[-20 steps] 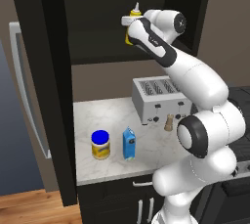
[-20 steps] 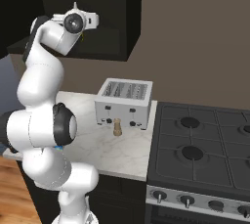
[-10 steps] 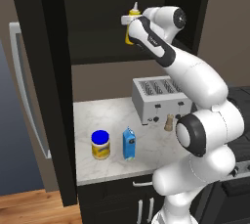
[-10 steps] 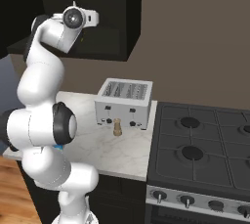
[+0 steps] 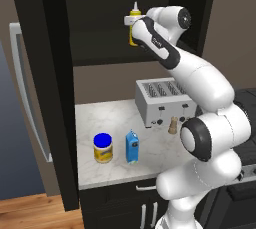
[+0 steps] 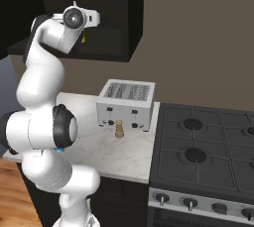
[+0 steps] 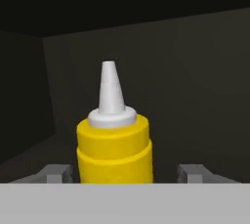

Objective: There are various items on the counter. Only move the condiments/shakers into the cabinet.

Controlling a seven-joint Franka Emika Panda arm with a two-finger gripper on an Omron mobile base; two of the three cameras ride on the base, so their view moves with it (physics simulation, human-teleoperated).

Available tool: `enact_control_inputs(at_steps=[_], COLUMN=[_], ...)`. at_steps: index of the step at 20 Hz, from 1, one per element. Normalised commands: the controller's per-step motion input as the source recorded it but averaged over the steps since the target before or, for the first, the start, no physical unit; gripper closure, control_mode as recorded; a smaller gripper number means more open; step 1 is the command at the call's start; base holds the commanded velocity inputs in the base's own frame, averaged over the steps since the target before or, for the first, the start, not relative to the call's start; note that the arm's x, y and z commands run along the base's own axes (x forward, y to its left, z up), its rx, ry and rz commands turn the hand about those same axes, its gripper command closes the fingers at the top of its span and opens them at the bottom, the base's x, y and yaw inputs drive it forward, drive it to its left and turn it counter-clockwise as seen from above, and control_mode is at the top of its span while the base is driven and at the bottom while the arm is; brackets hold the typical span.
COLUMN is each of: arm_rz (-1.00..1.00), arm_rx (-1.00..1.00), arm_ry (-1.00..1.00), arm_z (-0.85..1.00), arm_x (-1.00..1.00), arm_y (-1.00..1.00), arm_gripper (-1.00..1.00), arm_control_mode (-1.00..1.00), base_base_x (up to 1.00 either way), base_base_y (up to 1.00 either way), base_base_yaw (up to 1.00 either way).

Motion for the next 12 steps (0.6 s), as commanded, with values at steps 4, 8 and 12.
enact_control_inputs(at_steps=[4, 8, 12], arm_rz=[0.00, 0.00, 0.00], arm_rx=[0.00, 0.00, 0.00], arm_ry=[-0.03, -0.07, -0.02], arm_z=[0.00, 0.00, 0.00], arm_x=[-0.57, -0.98, -1.00], arm_y=[0.00, 0.00, -0.08], arm_gripper=[-1.00, -1.00, -1.00], arm_control_mode=[-1.00, -1.00, -1.00], base_base_x=[0.00, 0.00, 0.00], base_base_y=[0.00, 0.00, 0.00], base_base_yaw=[0.00, 0.00, 0.00])
